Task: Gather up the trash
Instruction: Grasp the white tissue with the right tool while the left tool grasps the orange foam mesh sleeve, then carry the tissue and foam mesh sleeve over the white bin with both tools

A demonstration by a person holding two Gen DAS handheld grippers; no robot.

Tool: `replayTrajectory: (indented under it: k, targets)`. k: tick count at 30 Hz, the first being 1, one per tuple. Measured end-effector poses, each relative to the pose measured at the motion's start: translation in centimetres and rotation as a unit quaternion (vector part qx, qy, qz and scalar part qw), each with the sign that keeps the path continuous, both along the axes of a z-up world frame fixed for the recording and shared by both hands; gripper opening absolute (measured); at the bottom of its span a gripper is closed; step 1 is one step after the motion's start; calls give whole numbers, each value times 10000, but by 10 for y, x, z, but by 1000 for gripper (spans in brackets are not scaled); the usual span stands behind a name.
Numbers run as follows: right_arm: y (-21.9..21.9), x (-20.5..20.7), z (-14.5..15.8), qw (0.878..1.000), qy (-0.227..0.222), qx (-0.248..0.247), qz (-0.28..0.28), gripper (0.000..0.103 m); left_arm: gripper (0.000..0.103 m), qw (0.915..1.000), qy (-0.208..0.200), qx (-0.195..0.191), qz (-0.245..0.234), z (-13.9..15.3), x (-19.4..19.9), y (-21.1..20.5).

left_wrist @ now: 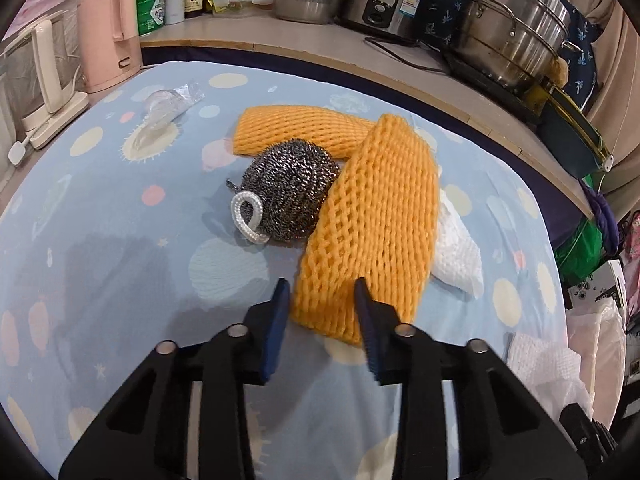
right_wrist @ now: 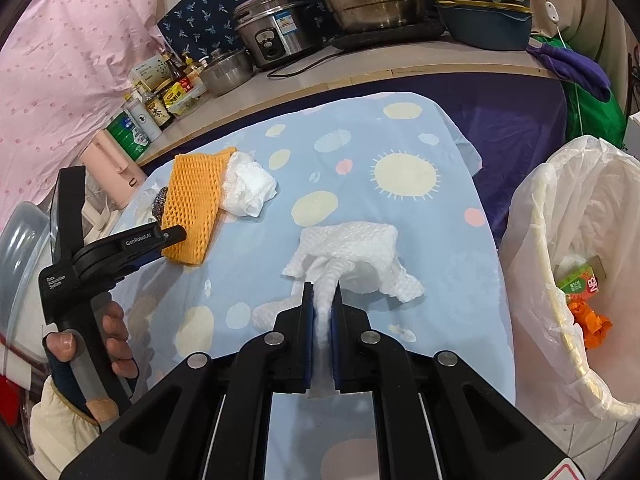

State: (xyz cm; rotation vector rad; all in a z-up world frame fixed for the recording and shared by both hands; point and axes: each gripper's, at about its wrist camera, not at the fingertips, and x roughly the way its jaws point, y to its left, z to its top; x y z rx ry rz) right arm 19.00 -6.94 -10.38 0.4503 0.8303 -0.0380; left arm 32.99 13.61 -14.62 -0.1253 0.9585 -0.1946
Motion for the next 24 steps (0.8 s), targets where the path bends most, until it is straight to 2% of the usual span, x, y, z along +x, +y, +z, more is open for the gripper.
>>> replayTrajectory:
  k: [3,10,15,24]
  targets:
    - [-1,0,0,10000,-8,15,3,7,10,10000,-44,5,-78,5,-7,-3]
    - [-4,-9,11,9998,-172,87,27,7,9,9993,-261,-89,-244,34,-41,-10]
    - [-12,-22,27,9991,-391,163,-23,7,9,9986,-250,-167,-434,52,-70,-20]
    - [-44,-53,52,9961,-778,258,-326,7,9,9959,-309,-98,-842,71,-115,-54]
